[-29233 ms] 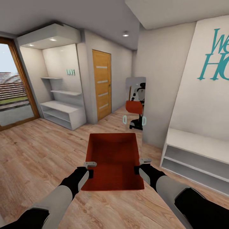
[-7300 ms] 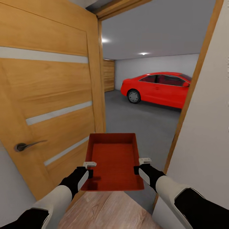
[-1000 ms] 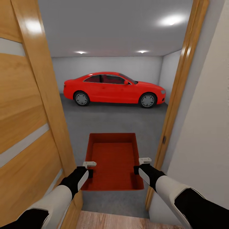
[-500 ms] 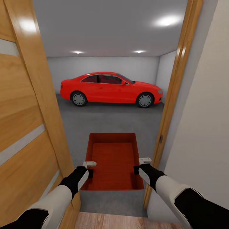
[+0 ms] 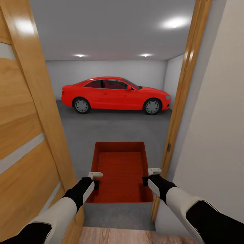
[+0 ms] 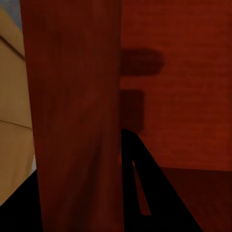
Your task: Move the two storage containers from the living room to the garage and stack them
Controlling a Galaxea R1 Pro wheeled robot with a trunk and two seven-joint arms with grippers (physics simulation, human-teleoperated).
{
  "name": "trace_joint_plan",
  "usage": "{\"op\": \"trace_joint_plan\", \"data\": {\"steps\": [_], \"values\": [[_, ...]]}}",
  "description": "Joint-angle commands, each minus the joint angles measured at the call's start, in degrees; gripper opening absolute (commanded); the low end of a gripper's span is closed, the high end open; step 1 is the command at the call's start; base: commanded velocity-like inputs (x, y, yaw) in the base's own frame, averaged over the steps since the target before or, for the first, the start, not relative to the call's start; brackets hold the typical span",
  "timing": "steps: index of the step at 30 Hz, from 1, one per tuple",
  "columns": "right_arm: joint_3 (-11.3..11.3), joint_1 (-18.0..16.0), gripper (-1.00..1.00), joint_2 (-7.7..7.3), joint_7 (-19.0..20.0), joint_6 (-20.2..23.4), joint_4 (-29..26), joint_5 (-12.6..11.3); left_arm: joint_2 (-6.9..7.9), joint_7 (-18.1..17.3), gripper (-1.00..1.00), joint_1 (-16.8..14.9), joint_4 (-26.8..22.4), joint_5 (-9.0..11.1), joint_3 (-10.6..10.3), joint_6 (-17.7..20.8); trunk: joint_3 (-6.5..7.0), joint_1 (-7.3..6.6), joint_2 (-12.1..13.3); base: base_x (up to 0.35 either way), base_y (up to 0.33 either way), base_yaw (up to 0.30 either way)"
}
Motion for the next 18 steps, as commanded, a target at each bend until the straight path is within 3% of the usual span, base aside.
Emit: {"op": "trace_joint_plan", "data": {"steps": [1,7,18], "values": [[1.2,-0.1,-1.00,-0.03,0.3,0.2,-0.1,-2.4,0.63,0.6,-1.00,0.0,-0.2,1.0,-1.8,0.2,-0.14,0.04,-0.1,0.000,0.000,-0.176],[1.2,-0.1,-1.00,-0.03,0.3,0.2,-0.1,-2.4,0.63,0.6,-1.00,0.0,-0.2,1.0,-1.8,0.2,-0.14,0.04,-0.1,0.000,0.000,-0.130],[1.2,-0.1,-1.00,-0.03,0.3,0.2,-0.1,-2.4,0.63,0.6,-1.00,0.0,-0.2,1.0,-1.8,0.2,-0.14,0.04,-0.1,0.000,0.000,-0.009]]}}
